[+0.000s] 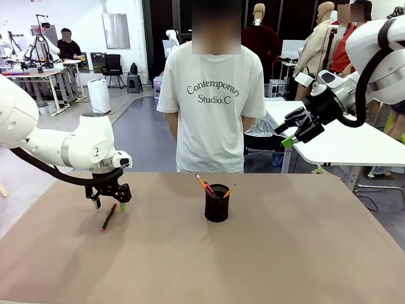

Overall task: Place the pens into the pen holder.
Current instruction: Pick up a writing instrument from the table and place it into the Pen holder.

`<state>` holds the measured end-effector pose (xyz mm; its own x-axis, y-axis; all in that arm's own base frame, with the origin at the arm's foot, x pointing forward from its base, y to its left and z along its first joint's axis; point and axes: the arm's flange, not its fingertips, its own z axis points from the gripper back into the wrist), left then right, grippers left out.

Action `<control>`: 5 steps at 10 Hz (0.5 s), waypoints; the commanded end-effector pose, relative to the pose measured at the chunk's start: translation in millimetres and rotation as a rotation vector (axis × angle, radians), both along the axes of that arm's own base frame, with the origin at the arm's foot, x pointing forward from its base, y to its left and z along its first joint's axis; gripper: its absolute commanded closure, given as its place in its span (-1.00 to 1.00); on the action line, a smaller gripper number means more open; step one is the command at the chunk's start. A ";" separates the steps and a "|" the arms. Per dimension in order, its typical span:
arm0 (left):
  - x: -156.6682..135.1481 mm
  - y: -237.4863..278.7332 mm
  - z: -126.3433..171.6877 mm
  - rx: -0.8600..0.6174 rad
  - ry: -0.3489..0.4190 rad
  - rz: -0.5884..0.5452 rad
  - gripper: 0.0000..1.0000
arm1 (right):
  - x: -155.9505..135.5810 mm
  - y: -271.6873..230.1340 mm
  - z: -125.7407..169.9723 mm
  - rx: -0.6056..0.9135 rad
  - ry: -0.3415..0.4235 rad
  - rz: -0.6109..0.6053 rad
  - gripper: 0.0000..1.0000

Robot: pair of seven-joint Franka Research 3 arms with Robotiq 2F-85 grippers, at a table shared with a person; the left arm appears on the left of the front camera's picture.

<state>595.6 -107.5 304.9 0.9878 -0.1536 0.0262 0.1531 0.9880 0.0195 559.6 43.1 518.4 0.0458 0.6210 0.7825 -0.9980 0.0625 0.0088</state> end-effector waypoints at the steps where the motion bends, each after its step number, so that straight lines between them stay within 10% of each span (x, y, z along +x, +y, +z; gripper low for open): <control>1: 0.5 3.0 -2.4 0.036 -0.049 0.008 -0.84 | -0.2 1.3 1.8 -0.001 -0.003 0.002 -1.00; 5: 0.0 3.5 -0.9 0.060 -0.048 0.012 0.76 | -0.2 1.3 1.8 -0.001 -0.003 0.002 -1.00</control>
<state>599.6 -105.3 305.6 0.9853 -0.1611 0.0576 0.1586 0.9863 0.0457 559.6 43.1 518.4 0.0458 0.6210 0.7825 -0.9980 0.0625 0.0088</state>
